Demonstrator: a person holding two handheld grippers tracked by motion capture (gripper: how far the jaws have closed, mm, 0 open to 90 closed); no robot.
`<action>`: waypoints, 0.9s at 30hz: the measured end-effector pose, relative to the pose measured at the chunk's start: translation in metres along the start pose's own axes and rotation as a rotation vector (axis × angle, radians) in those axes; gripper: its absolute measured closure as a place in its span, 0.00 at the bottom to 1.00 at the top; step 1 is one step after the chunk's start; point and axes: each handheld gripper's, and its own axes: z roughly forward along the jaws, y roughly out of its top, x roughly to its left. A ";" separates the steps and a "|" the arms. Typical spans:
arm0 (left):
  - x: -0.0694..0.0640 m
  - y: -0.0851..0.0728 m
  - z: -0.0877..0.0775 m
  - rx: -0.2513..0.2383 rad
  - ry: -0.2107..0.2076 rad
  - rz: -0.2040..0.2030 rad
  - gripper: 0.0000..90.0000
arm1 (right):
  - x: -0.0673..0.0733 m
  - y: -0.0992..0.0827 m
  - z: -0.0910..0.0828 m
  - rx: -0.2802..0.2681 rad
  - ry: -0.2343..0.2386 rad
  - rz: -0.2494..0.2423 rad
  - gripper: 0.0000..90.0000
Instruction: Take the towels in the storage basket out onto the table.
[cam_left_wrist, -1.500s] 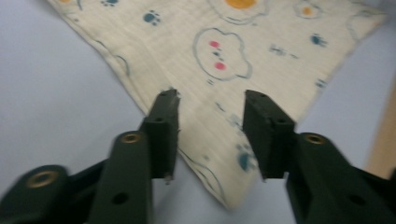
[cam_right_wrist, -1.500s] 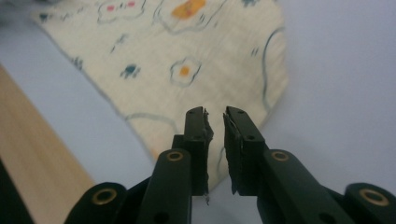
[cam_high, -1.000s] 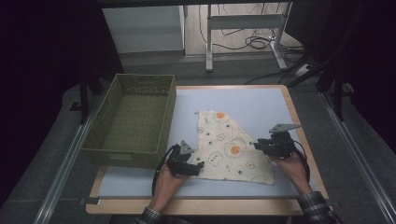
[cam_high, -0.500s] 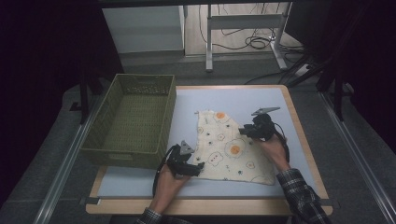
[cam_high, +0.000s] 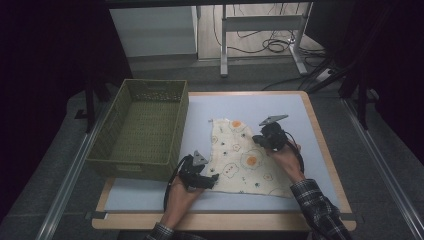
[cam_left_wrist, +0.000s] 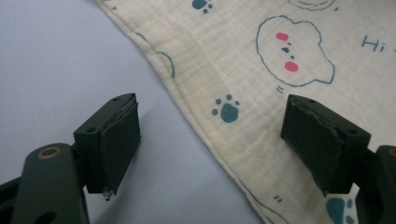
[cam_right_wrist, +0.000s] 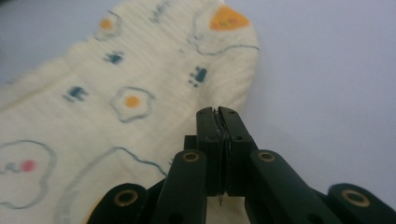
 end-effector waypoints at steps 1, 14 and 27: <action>0.000 0.000 0.000 0.000 0.000 0.000 0.22 | 0.005 0.003 -0.004 -0.009 0.008 -0.008 0.97; 0.000 0.000 0.000 0.001 0.003 0.003 0.22 | 0.092 0.000 0.018 0.061 0.163 -0.158 0.93; 0.000 0.000 0.000 -0.002 0.002 -0.001 0.22 | 0.089 0.018 0.000 0.030 0.142 -0.149 0.73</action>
